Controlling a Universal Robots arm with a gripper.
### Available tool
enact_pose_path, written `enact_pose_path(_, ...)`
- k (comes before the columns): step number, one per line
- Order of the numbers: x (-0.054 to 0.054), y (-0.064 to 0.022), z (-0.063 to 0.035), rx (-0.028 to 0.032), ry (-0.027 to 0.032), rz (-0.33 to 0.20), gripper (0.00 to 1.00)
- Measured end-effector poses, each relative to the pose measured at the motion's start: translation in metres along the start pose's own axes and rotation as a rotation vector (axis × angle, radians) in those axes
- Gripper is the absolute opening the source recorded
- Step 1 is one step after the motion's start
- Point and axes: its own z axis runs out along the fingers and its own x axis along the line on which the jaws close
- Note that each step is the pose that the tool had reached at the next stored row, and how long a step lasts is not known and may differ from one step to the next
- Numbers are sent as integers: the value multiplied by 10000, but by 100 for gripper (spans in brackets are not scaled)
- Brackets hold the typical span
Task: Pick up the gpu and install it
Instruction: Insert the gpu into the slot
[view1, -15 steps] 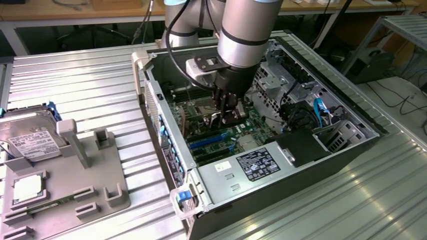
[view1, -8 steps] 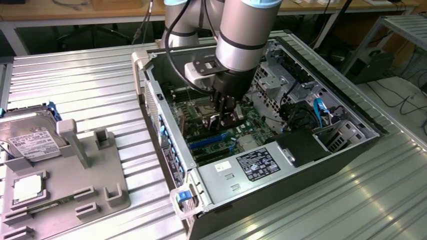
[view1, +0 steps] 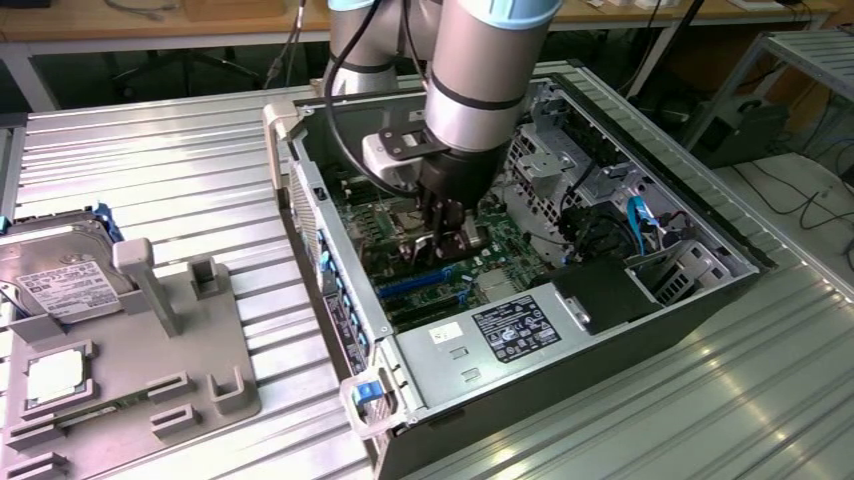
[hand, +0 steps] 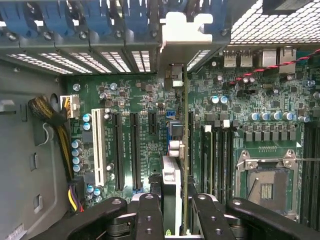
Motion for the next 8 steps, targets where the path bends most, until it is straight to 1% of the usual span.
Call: enact_pose_path(8, 12, 28, 59, 1, -1, 0, 28)
